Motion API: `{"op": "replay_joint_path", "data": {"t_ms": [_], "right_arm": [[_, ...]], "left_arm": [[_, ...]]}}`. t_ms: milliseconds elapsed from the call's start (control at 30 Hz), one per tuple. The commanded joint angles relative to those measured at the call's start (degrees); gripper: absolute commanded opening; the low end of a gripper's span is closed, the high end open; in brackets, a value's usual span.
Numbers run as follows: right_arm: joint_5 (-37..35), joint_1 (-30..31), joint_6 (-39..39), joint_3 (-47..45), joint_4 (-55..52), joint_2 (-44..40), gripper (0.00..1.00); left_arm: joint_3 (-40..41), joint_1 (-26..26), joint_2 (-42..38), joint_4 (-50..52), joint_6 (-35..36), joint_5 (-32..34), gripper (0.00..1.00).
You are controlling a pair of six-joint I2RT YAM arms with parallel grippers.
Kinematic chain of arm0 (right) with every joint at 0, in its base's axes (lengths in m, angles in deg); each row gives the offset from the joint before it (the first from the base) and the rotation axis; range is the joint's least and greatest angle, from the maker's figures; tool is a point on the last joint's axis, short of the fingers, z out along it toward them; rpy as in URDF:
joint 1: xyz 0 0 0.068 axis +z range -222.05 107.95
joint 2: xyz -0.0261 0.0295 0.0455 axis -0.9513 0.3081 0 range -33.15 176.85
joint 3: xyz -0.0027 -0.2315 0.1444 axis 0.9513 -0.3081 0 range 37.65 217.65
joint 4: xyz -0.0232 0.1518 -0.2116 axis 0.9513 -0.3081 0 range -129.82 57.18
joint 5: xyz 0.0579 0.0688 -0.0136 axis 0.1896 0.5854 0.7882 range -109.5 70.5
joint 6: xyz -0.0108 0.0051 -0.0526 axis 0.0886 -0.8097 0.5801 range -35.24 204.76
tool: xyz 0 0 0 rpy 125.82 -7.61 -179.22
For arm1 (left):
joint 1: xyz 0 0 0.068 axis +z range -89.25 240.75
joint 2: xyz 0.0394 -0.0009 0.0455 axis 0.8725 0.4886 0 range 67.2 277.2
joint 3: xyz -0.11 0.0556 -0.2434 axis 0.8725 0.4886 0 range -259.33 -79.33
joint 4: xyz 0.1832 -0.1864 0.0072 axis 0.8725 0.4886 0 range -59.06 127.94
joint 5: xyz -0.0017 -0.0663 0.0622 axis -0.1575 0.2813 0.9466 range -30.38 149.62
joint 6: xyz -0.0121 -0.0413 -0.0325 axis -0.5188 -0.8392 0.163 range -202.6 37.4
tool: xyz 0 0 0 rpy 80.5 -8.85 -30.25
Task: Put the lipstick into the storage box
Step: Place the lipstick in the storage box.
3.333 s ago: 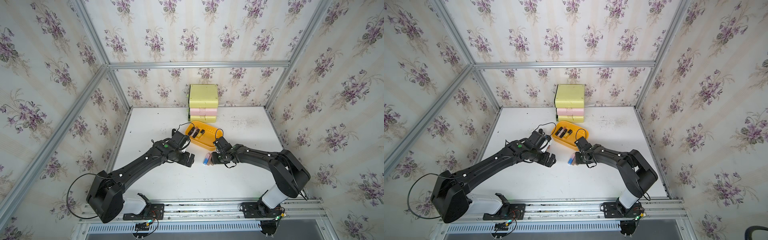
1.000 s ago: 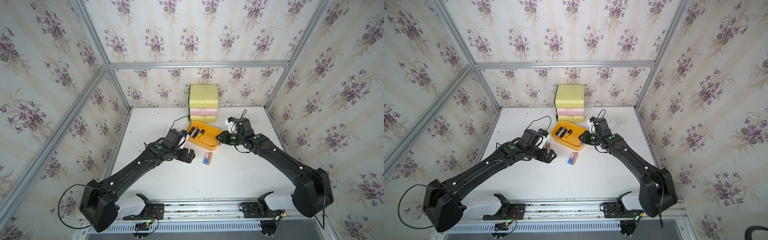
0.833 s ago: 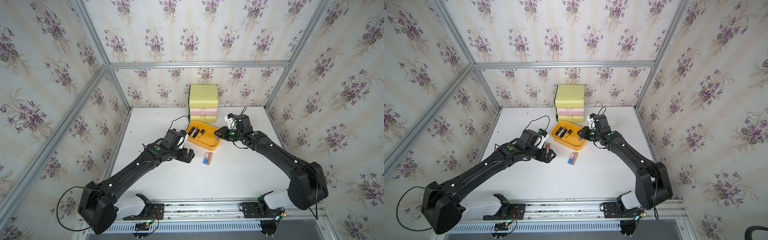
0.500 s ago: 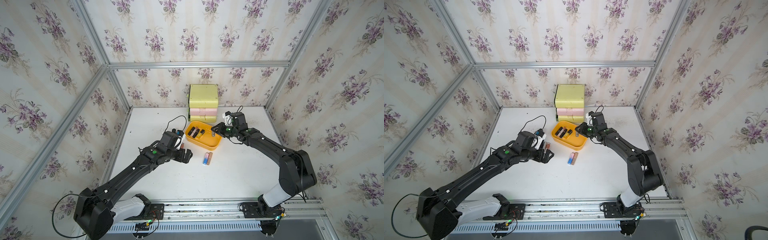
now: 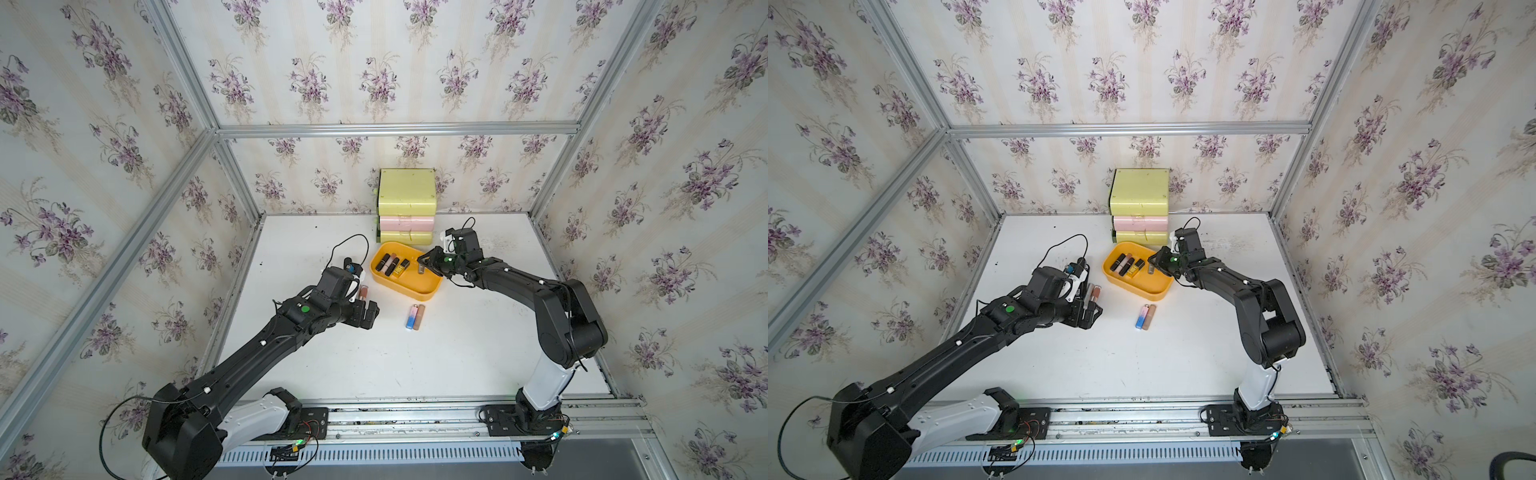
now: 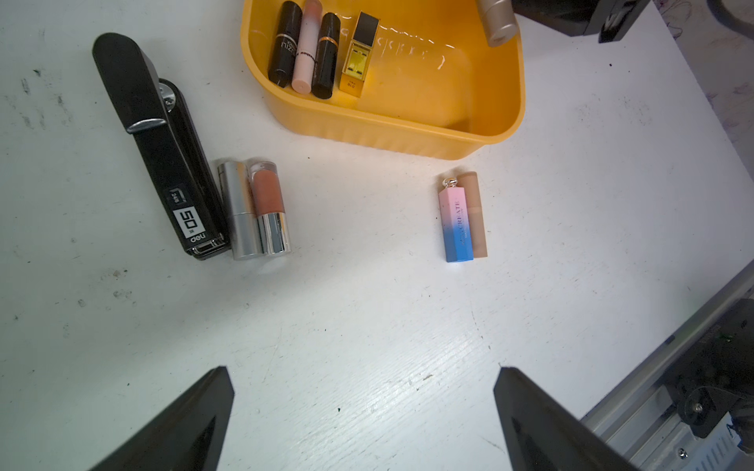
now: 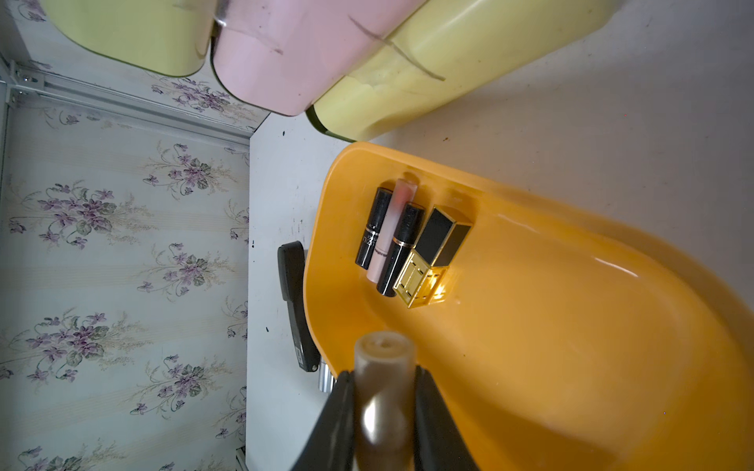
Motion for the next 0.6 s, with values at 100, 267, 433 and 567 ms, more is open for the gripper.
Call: {"op": "replay_joint_path", "data": {"t_ms": [100, 267, 433, 567], "right_arm": [[-0.37, 0.15, -1.40, 0.99, 3.26, 2.90, 0.23], [-0.93, 0.54, -1.85, 2.05, 3.54, 5.90, 0.23], [-1.66, 1.28, -1.77, 4.49, 2.52, 9.16, 0.24], [-1.92, 1.63, -1.85, 6.16, 2.15, 11.26, 0.24]], "left_arm": [[1.46, 0.12, -0.72, 0.18, 0.60, 0.89, 1.00], [2.70, 0.15, -1.66, 0.15, 0.57, 1.19, 1.00], [4.17, 0.17, -3.05, 0.03, 0.38, 1.76, 1.00], [4.41, 0.39, -3.52, 0.32, 0.53, 1.85, 1.00]]}}
